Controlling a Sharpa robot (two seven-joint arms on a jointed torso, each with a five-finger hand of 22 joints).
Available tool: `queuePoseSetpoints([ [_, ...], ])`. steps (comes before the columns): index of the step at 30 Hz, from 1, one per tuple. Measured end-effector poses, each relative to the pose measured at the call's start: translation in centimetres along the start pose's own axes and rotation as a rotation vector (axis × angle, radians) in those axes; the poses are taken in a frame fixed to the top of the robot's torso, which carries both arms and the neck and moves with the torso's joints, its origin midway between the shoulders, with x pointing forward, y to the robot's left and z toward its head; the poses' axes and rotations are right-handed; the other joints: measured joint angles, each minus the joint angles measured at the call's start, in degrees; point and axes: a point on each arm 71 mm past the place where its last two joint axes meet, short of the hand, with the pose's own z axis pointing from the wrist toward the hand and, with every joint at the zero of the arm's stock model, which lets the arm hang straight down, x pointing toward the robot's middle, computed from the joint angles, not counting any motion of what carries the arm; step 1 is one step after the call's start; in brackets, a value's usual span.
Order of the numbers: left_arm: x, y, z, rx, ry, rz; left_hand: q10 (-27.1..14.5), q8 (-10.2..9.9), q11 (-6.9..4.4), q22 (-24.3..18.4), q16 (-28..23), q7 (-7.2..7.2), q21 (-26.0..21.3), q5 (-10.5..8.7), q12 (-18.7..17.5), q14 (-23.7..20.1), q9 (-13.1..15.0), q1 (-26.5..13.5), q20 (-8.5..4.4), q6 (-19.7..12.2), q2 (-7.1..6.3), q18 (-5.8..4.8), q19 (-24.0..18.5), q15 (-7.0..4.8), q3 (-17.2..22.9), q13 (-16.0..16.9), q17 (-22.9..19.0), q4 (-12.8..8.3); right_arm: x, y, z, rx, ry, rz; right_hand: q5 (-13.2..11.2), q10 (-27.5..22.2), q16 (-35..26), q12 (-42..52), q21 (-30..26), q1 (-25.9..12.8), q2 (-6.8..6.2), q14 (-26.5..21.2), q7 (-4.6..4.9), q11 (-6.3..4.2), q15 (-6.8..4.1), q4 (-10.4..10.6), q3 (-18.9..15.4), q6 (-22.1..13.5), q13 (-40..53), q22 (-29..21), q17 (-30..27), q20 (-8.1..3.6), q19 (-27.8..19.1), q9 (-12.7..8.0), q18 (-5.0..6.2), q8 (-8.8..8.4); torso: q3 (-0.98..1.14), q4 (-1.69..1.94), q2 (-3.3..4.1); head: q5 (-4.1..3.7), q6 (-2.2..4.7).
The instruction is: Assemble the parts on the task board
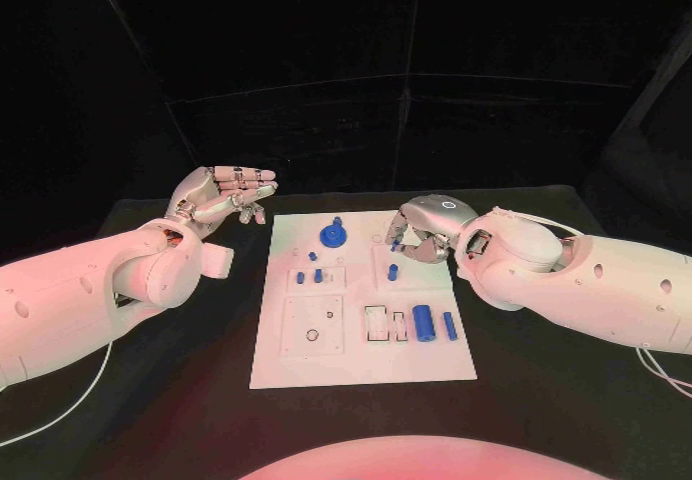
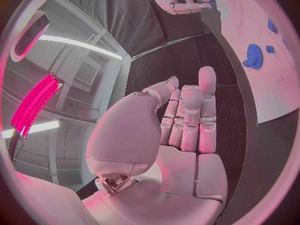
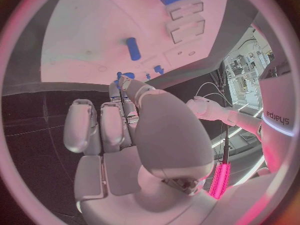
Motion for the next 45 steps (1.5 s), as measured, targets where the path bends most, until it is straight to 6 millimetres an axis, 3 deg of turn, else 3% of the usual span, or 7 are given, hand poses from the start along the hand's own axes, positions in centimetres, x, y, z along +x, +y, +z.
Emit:
queuePoseSetpoints([
  [7,0.3,0.0,0.1,0.001,0.007,-0.004,0.0,0.0,0.0,0.0,0.0,0.0,0.0,0.0,0.0,0.0,0.0,0.0,0.0,0.0,0.0,0.0,0.0,0.0,0.0,0.0,-0.1,0.0,-0.2,3.7,0.6,-0.087,-0.018,0.044,0.0,0.0,0.0,-0.1,0.0,0.0,0.0,0.0,0.0,0.0,0.0,0.0,0.0,0.0,0.1,0.1,0.0,0.19,0.2,0.0,0.0,0.0,-0.06,0.09,0.01,0.96,-0.21],
  [14,1.2,0.0,0.3,0.002,0.025,-0.013,-0.2,0.0,0.21,0.0,0.0,0.0,0.0,0.0,0.0,0.0,-0.1,0.0,0.0,0.0,0.0,-0.01,0.0,0.0,0.0,0.0,-0.2,0.0,0.5,6.5,2.6,-0.141,-0.009,0.081,0.2,0.0,0.0,-0.3,0.0,0.0,0.0,0.0,0.0,-0.01,0.0,-0.2,0.2,0.0,0.1,0.1,-0.1,0.19,0.2,0.0,0.0,0.0,-0.1,0.16,0.08,3.06,-0.59],
  [24,1.9,0.0,0.6,0.004,0.041,-0.022,-0.2,0.0,0.21,0.0,0.0,0.0,0.0,0.0,0.0,0.0,-0.1,0.0,0.0,0.0,0.0,-0.02,0.0,0.0,0.0,0.0,-0.2,0.0,4.1,8.5,3.0,-0.178,0.071,0.116,0.2,0.0,0.0,-0.3,0.0,-0.1,-0.15,0.0,0.0,-0.01,0.0,-0.5,0.5,0.0,0.1,0.1,-0.1,0.2,0.2,0.0,0.0,0.0,-0.1,0.01,0.08,5.53,-1.71],
  [34,2.3,0.0,0.6,0.004,0.048,-0.025,-0.2,0.0,0.21,0.0,0.0,0.2,0.0,0.0,0.0,0.0,0.0,0.0,0.0,-0.2,0.0,-0.01,0.0,0.0,0.0,0.0,-0.2,0.0,5.9,9.1,3.1,-0.192,0.125,0.117,0.2,0.0,0.0,-0.5,0.0,-0.1,-0.15,0.0,0.0,-0.01,0.0,-0.6,0.6,0.0,0.0,0.0,-0.1,0.2,0.2,0.0,0.0,0.0,-0.07,0.01,0.03,6.77,-2.38],
  [45,2.4,0.0,0.7,0.004,0.052,-0.028,-0.2,0.0,0.21,-0.1,0.0,0.2,0.0,-0.01,0.3,0.0,-0.1,0.0,0.0,-0.2,0.0,-0.02,0.0,0.0,0.0,0.0,-0.2,0.0,7.2,9.6,2.9,-0.201,0.165,0.118,0.2,0.0,0.0,-0.8,0.0,-0.1,-0.16,0.0,0.0,-0.01,0.0,-0.6,0.6,0.0,0.1,0.0,-0.2,0.2,0.2,0.0,0.0,-0.01,-0.03,0.01,0.02,7.61,-2.99],
])
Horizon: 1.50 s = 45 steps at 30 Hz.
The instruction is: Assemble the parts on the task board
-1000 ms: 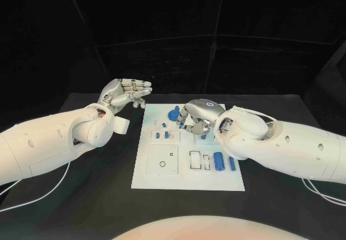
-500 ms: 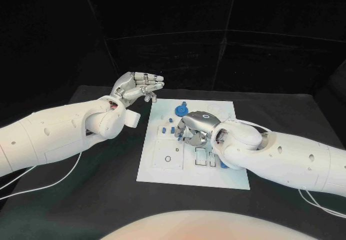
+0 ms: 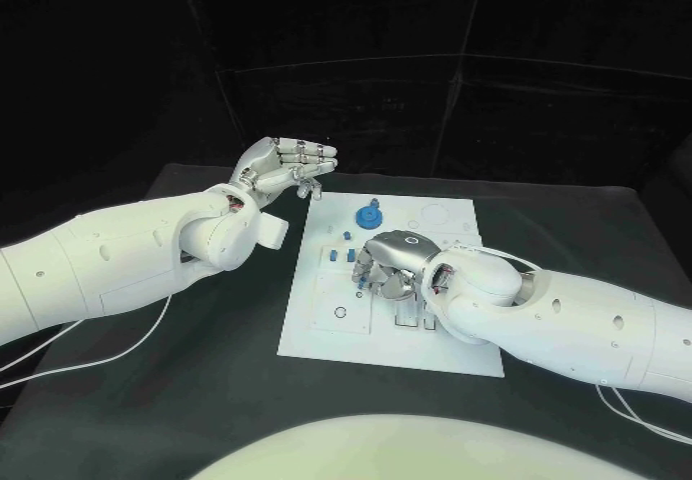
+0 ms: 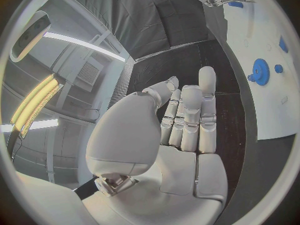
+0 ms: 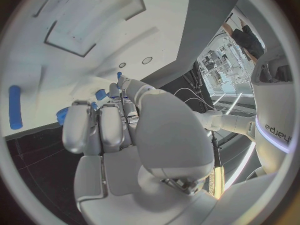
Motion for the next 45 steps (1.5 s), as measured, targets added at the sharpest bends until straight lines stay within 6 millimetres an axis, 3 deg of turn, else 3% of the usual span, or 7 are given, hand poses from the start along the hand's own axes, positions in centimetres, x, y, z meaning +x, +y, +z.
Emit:
queuePoseSetpoints([
  [45,-0.1,0.1,0.1,-0.006,0.004,-0.002,0.0,0.0,0.0,-0.1,0.0,0.0,0.0,0.0,0.0,0.0,0.0,0.0,0.0,0.0,0.0,0.0,0.0,0.0,-0.2,0.0,-0.1,-0.2,1.1,0.3,0.2,-0.013,0.061,-0.022,-0.1,0.0,0.0,0.1,0.0,-0.6,-0.11,0.0,-0.02,-0.01,0.0,-0.3,0.0,0.0,0.0,-0.1,-0.1,0.0,0.0,-0.1,0.0,-0.21,-0.04,0.01,-0.02,0.43,-0.57],
])
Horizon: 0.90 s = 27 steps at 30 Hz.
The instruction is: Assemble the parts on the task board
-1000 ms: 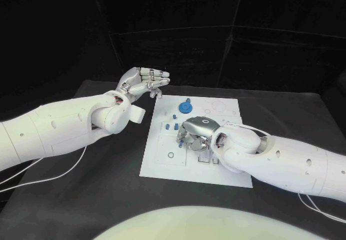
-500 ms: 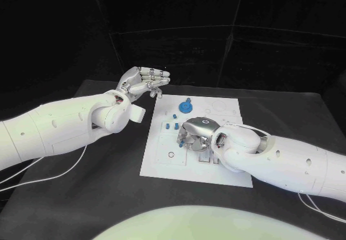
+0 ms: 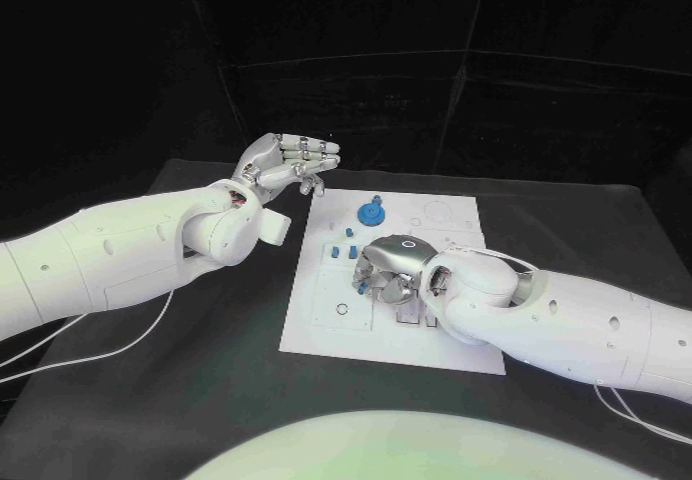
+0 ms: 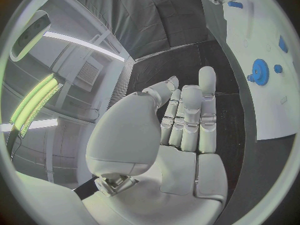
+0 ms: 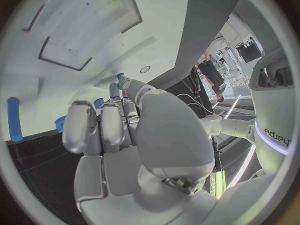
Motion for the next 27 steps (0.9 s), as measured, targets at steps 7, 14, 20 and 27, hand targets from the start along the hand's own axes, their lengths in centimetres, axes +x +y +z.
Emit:
queuePoseSetpoints([
  [7,0.04,0.01,0.03,-0.001,0.001,-0.001,0.0,0.0,0.0,0.0,0.0,0.0,0.0,0.0,0.0,0.0,0.0,0.0,0.0,0.0,0.0,0.0,0.0,0.0,0.0,0.0,0.0,0.0,0.49,0.25,-0.03,-0.008,0.009,-0.006,0.0,0.6,-0.5,-0.9,0.0,-1.8,-0.46,0.0,0.77,-0.61,0.0,0.0,0.0,-1.0,-0.1,-0.7,-0.5,0.25,-0.2,-0.1,0.0,-0.96,0.01,-0.01,0.01,-0.01,-0.02],
  [14,0.04,0.02,0.03,-0.002,0.002,-0.001,-0.2,0.0,0.01,0.0,0.0,0.0,0.0,0.0,0.0,0.0,0.0,0.0,0.0,0.0,0.0,0.0,0.0,0.0,0.0,0.0,-0.1,0.0,0.63,0.28,-0.02,-0.008,0.011,-0.008,0.0,-2.0,-0.8,-2.7,-0.3,-3.9,-1.21,0.0,1.51,0.55,0.44,0.2,-0.3,-2.4,-1.0,-1.4,-1.0,0.83,-0.8,-0.5,0.0,-1.99,0.01,-0.07,0.02,0.03,-0.07],
  [20,0.03,0.04,0.02,-0.003,0.004,-0.002,-0.4,0.0,0.0,0.0,0.0,0.0,0.0,0.0,0.0,-0.1,0.0,0.0,0.0,0.0,0.0,0.0,0.0,0.12,0.0,0.0,-0.2,0.0,0.67,0.17,-0.08,-0.006,0.007,-0.009,0.0,-7.0,-3.6,-5.2,-3.8,-4.8,-2.12,0.0,2.49,1.55,1.66,0.0,-0.5,-5.2,-2.7,-6.6,-4.8,1.87,-3.6,-0.9,0.0,-3.3,0.01,-0.07,0.02,0.06,-0.04],
  [27,0.03,0.05,0.03,-0.005,0.005,-0.003,-0.4,0.0,0.0,0.0,0.0,0.0,0.0,0.0,0.0,-0.2,0.0,0.0,0.0,0.0,0.0,0.0,0.0,0.2,0.0,0.0,-0.2,0.0,0.87,0.01,-0.53,-0.007,-0.01,-0.001,0.0,-9.0,-6.2,-5.4,-6.4,-5.0,-2.34,-0.2,2.79,2.37,1.87,-0.2,-0.9,-7.1,-3.5,-10.6,-8.3,2.34,-5.5,-1.1,0.0,-3.32,0.04,-0.07,0.02,0.04,0.18],
])
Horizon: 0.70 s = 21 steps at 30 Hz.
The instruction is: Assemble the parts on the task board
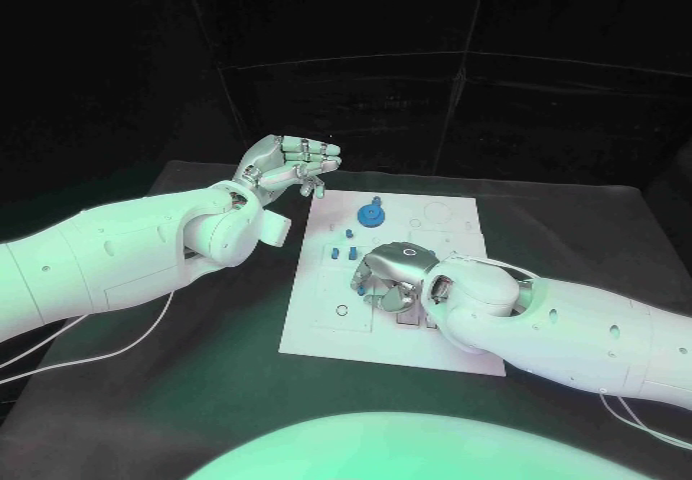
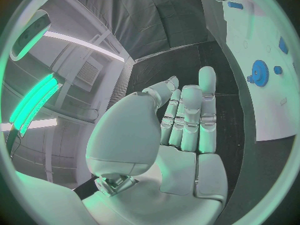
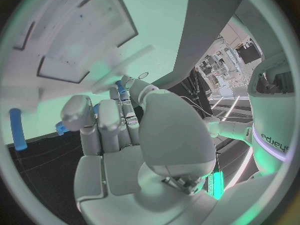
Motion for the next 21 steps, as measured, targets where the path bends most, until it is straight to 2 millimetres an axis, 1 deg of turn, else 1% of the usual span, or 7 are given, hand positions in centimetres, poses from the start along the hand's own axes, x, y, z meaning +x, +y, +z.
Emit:
queuePoseSetpoints([
  [7,-0.1,0.0,0.0,-0.002,-0.001,0.0,0.0,0.0,0.0,0.0,0.0,0.0,0.0,0.0,0.0,0.0,0.0,0.0,0.0,0.0,0.0,0.0,0.0,0.0,0.0,0.0,0.0,0.0,-0.6,-0.4,-1.7,0.0,-0.049,0.012,0.0,0.2,0.0,0.9,0.0,0.0,-0.05,0.0,-0.23,-0.22,0.0,-0.2,-0.2,-0.3,0.0,0.0,0.1,0.0,0.0,0.0,0.0,0.0,0.03,-0.01,-0.05,-0.23,0.31],
  [10,-0.1,0.0,0.0,-0.003,0.0,0.0,0.0,0.0,0.0,0.0,0.0,0.0,0.0,0.0,0.0,0.0,0.0,0.0,0.0,0.0,0.0,0.0,0.0,0.0,0.0,0.0,0.0,0.0,-1.2,-0.8,-2.4,0.006,-0.071,0.012,0.0,0.2,0.0,1.0,0.0,-0.2,-0.23,0.0,-0.33,-0.22,0.0,-0.3,-0.3,-0.5,0.0,-0.1,-0.1,0.0,0.0,0.0,0.0,0.0,0.02,-0.02,-0.06,-0.49,0.55],
  [15,0.0,0.0,0.0,-0.005,0.004,-0.002,0.0,0.0,0.0,0.0,0.0,0.0,-0.2,0.0,0.0,0.0,0.0,0.0,0.0,0.0,0.0,0.0,0.0,0.0,0.0,0.0,0.0,0.0,-4.1,-2.6,-3.5,0.048,-0.149,0.008,0.0,0.4,0.0,1.4,0.0,-0.5,-0.46,0.0,-0.51,-0.43,0.0,0.0,-0.6,-0.6,0.0,-0.1,-0.1,0.0,0.0,0.0,0.01,0.0,0.0,-0.02,-0.06,-1.29,1.35],
  [17,0.0,0.1,0.0,-0.006,0.006,-0.003,0.0,0.0,0.0,0.0,0.0,0.0,-0.2,0.0,0.0,0.0,0.0,0.0,0.0,0.0,0.0,0.0,0.0,0.0,0.0,0.0,0.0,0.0,-5.4,-3.7,-4.1,0.077,-0.176,0.008,0.0,0.4,0.0,1.7,0.0,-0.6,-0.3,0.0,-0.71,-0.43,0.0,-0.1,-0.7,-0.8,-0.1,0.0,-0.1,-0.14,0.1,0.0,0.0,0.0,0.0,-0.02,-0.06,-1.54,1.69],
  [18,0.0,0.1,0.0,-0.006,0.006,-0.003,0.0,0.0,0.0,0.0,0.0,0.0,-0.2,0.0,0.0,0.0,0.0,0.0,0.0,0.0,0.0,0.0,0.0,0.0,0.0,0.0,0.0,0.0,-5.9,-4.2,-4.4,0.091,-0.186,0.008,0.0,0.6,0.0,1.7,0.0,-0.9,-0.53,0.0,-0.71,-0.61,0.0,-0.1,-0.8,-0.8,-0.1,0.0,-0.1,-0.22,0.2,0.0,0.0,0.0,0.0,-0.02,-0.06,-1.67,1.87],
  [19,0.0,0.1,0.0,-0.007,0.006,-0.003,0.0,0.0,0.0,0.0,0.0,0.0,-0.2,0.0,0.0,0.0,0.0,0.0,0.0,0.0,0.0,0.0,0.0,0.0,0.0,0.0,0.0,0.0,-6.4,-4.6,-4.7,0.104,-0.194,0.008,0.0,0.6,0.0,1.7,0.0,-0.9,-0.46,0.0,-0.89,-0.63,0.0,0.0,-1.0,-1.0,-0.1,0.1,-0.1,-0.22,0.2,0.0,0.0,0.0,0.0,-0.02,-0.06,-1.75,1.99],
  [21,0.0,0.1,0.0,-0.008,0.008,-0.004,0.0,0.0,0.0,0.0,0.0,0.0,-0.2,0.0,0.0,0.0,0.0,0.0,0.0,0.0,0.0,0.0,0.0,0.0,0.0,0.0,0.0,0.0,-7.3,-5.6,-5.3,0.136,-0.205,0.009,0.0,0.6,0.0,2.1,0.0,-1.2,-0.78,0.0,-1.23,-0.63,-0.01,0.1,-1.5,-1.4,-0.3,0.1,-0.1,-0.39,0.4,0.0,0.0,0.0,0.0,-0.02,-0.06,-1.96,2.17],
])
